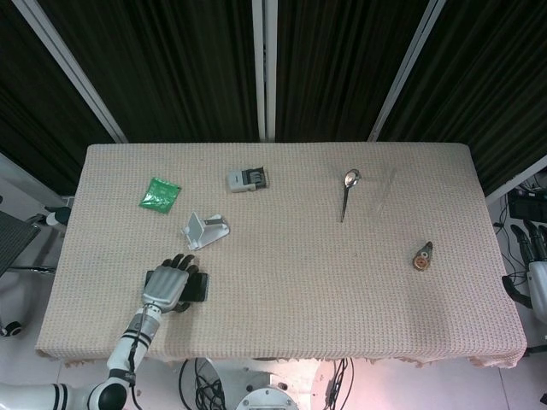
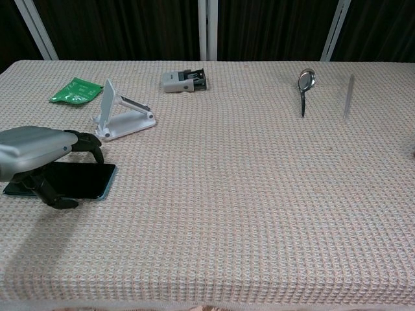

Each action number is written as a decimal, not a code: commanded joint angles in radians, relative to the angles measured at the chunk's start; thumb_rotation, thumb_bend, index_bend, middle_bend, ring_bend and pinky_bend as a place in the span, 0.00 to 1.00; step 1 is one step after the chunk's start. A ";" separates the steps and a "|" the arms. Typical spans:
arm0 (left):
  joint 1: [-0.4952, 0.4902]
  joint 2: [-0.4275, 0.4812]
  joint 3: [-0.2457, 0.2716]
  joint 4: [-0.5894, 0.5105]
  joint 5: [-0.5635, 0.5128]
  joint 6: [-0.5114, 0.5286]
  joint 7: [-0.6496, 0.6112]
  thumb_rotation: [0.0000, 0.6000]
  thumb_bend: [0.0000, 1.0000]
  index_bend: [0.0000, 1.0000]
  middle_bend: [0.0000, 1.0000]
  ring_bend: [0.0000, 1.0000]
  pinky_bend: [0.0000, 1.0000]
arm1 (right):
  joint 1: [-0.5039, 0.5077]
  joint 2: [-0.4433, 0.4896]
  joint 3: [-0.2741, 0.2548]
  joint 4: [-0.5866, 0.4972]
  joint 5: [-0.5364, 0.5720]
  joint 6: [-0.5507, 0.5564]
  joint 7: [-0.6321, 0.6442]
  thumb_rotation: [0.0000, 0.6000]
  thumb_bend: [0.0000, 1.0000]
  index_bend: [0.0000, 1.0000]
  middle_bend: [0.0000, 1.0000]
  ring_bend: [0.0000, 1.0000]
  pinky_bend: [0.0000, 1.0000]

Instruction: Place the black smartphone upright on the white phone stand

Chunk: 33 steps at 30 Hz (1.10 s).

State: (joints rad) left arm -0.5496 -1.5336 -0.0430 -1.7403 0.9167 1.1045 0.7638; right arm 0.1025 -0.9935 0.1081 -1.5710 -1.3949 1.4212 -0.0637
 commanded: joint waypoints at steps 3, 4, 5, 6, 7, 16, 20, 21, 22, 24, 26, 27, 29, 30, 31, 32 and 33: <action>0.000 -0.005 0.007 0.007 0.012 0.011 -0.015 1.00 0.18 0.33 0.13 0.07 0.21 | 0.000 0.001 0.000 -0.006 0.001 0.000 -0.006 1.00 0.23 0.00 0.00 0.00 0.00; 0.001 -0.008 0.008 0.010 0.019 0.016 -0.019 1.00 0.18 0.35 0.14 0.07 0.21 | 0.000 0.002 0.000 -0.007 0.001 0.000 -0.007 1.00 0.23 0.00 0.00 0.00 0.00; 0.002 -0.011 0.008 0.014 0.026 0.023 -0.025 1.00 0.19 0.39 0.15 0.07 0.21 | 0.000 0.003 0.000 -0.009 0.002 0.000 -0.009 1.00 0.23 0.00 0.00 0.00 0.00; 0.004 -0.014 0.007 0.016 0.031 0.029 -0.030 1.00 0.21 0.41 0.17 0.07 0.21 | -0.001 0.004 0.000 -0.011 0.002 0.000 -0.010 1.00 0.23 0.00 0.00 0.00 0.00; 0.006 -0.017 0.007 0.018 0.036 0.036 -0.035 1.00 0.22 0.43 0.18 0.07 0.21 | -0.001 0.004 0.000 -0.012 0.003 0.001 -0.011 1.00 0.23 0.00 0.00 0.00 0.00; 0.035 -0.013 0.004 0.010 0.108 0.093 -0.118 1.00 0.31 0.46 0.39 0.07 0.21 | -0.002 0.009 0.000 -0.019 0.008 -0.001 -0.017 1.00 0.23 0.00 0.00 0.00 0.00; 0.055 -0.011 -0.003 0.017 0.151 0.119 -0.188 1.00 0.32 0.49 0.46 0.10 0.21 | -0.001 0.009 -0.001 -0.021 0.009 -0.005 -0.019 1.00 0.23 0.00 0.00 0.00 0.00; 0.062 -0.012 -0.006 0.021 0.165 0.128 -0.212 1.00 0.33 0.49 0.47 0.11 0.21 | -0.001 0.009 -0.001 -0.021 0.010 -0.004 -0.020 1.00 0.23 0.00 0.00 0.00 0.00; 0.069 -0.014 -0.010 0.025 0.177 0.136 -0.240 1.00 0.33 0.50 0.48 0.12 0.21 | -0.001 0.010 -0.001 -0.022 0.010 -0.004 -0.020 1.00 0.23 0.00 0.00 0.00 0.00; 0.087 -0.013 -0.022 0.030 0.206 0.156 -0.316 1.00 0.33 0.51 0.51 0.14 0.21 | -0.002 0.011 -0.001 -0.023 0.013 -0.005 -0.021 1.00 0.23 0.00 0.00 0.00 0.00; 0.108 -0.010 -0.040 0.032 0.232 0.180 -0.401 1.00 0.33 0.52 0.54 0.16 0.21 | -0.002 0.013 -0.001 -0.024 0.016 -0.008 -0.022 1.00 0.23 0.00 0.00 0.00 0.00; 0.116 -0.008 -0.049 0.033 0.241 0.191 -0.438 1.00 0.33 0.53 0.56 0.17 0.21 | -0.002 0.014 -0.001 -0.025 0.018 -0.008 -0.022 1.00 0.23 0.00 0.00 0.00 0.00; 0.135 -0.001 -0.067 0.033 0.258 0.212 -0.515 1.00 0.34 0.55 0.58 0.19 0.21 | -0.003 0.015 0.000 -0.025 0.020 -0.009 -0.023 1.00 0.23 0.00 0.00 0.00 0.00; 0.141 0.005 -0.071 0.034 0.264 0.216 -0.539 1.00 0.34 0.56 0.60 0.20 0.21 | -0.003 0.015 0.000 -0.025 0.021 -0.009 -0.023 1.00 0.23 0.00 0.00 0.00 0.00; 0.146 0.013 -0.075 0.034 0.269 0.219 -0.557 1.00 0.34 0.56 0.61 0.21 0.21 | -0.002 0.015 0.001 -0.025 0.022 -0.009 -0.024 1.00 0.23 0.00 0.00 0.00 0.00; 0.151 0.022 -0.081 0.032 0.274 0.223 -0.578 1.00 0.34 0.56 0.62 0.21 0.21 | -0.002 0.014 0.001 -0.025 0.023 -0.009 -0.025 1.00 0.23 0.00 0.00 0.00 0.00; 0.156 0.028 -0.086 0.029 0.275 0.226 -0.594 1.00 0.34 0.57 0.62 0.22 0.21 | -0.002 0.014 0.001 -0.025 0.023 -0.010 -0.026 1.00 0.23 0.00 0.00 0.00 0.00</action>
State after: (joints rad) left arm -0.4174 -1.5247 -0.1071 -1.7107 1.1689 1.3084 0.2170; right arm 0.1004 -0.9796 0.1087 -1.5965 -1.3717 1.4113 -0.0896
